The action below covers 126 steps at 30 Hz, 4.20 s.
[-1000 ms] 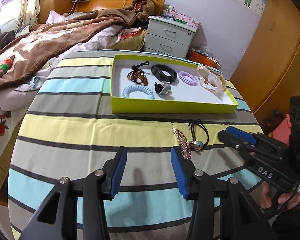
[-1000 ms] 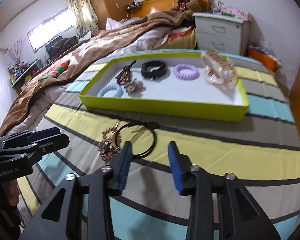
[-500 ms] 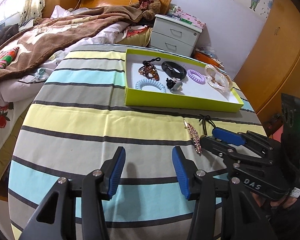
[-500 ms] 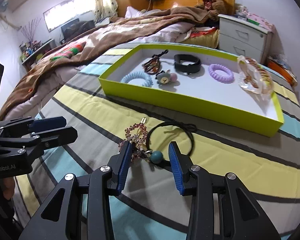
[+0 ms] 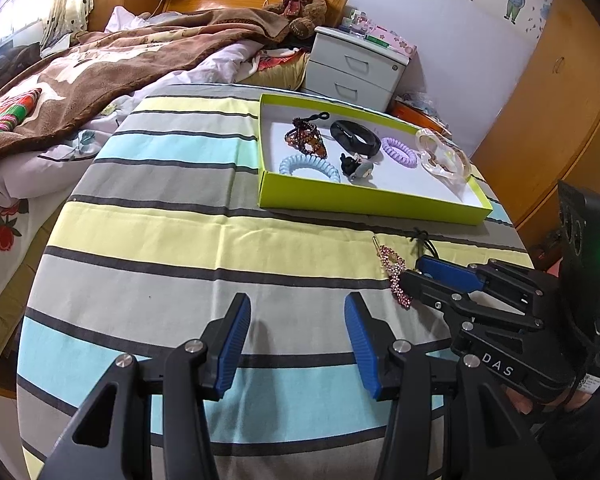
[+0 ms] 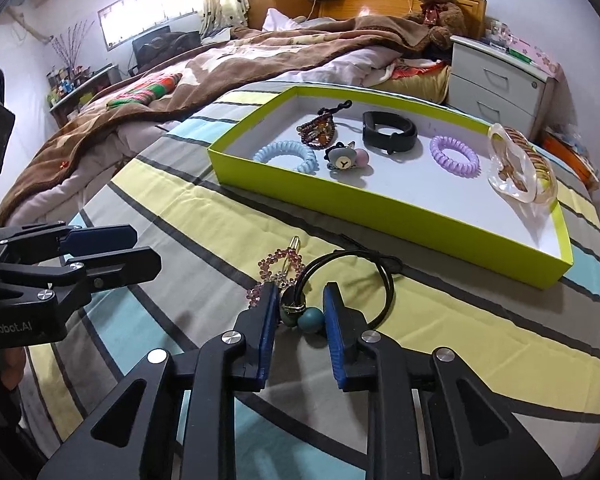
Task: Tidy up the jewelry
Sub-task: 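Grasp the black elastic hair tie with teal bead using the right gripper, then grasp the pink rhinestone hair clip with the left gripper while the right gripper holds the black tie, then carry the rhinestone clip and black hair tie over the green box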
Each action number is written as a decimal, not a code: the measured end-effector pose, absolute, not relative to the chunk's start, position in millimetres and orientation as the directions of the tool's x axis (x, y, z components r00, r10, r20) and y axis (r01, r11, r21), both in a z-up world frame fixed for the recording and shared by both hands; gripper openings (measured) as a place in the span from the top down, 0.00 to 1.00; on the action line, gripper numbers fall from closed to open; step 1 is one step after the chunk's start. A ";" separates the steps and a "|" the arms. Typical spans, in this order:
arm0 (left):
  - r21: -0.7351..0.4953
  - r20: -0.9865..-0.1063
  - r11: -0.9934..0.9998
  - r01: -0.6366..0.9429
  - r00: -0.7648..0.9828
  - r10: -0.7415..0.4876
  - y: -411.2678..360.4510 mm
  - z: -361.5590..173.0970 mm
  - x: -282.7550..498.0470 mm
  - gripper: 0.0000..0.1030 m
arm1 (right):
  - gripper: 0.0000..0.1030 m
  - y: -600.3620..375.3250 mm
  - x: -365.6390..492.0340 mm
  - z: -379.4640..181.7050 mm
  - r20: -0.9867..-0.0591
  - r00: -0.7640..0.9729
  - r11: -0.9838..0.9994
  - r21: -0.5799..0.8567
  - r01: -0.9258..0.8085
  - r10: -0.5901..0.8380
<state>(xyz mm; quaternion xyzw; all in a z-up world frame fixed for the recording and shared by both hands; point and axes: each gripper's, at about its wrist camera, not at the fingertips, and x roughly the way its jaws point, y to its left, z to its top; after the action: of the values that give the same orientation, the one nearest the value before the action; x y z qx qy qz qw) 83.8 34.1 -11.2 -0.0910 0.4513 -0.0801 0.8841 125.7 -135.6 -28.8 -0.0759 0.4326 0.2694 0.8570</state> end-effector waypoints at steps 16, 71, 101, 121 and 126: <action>-0.217 -0.793 0.973 0.074 0.568 -0.220 21.8 -9.2 82.6 0.50 | 0.79 -157.5 120.5 -25.2 -0.746 0.489 0.847 0.186 -0.498 0.452; -0.202 -0.819 0.968 0.149 0.516 -0.251 -49.5 -15.8 107.2 0.44 | 0.83 -204.5 96.6 -0.7 -0.691 0.657 0.897 -0.027 -0.442 0.303; -0.027 -0.829 0.997 0.077 0.556 -0.065 -48.0 -25.2 110.5 0.57 | 0.83 -203.7 91.1 0.9 -0.669 0.663 0.896 0.008 -0.445 0.335; -0.099 -0.812 0.990 0.097 0.567 -0.137 -34.2 -20.1 106.6 0.90 | 0.83 -203.0 88.3 0.3 -0.673 0.662 0.899 0.011 -0.438 0.331; -0.118 -0.802 0.987 0.109 0.576 -0.159 -32.5 -15.5 104.1 0.92 | 0.83 -202.7 88.1 1.0 -0.673 0.664 0.900 0.009 -0.435 0.327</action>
<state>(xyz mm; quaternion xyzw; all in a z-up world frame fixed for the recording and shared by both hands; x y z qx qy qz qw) 104.1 -32.5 -15.5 -0.0279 0.4540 -0.0756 0.8873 88.1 -202.7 1.0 -0.0765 0.3524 0.2097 0.9088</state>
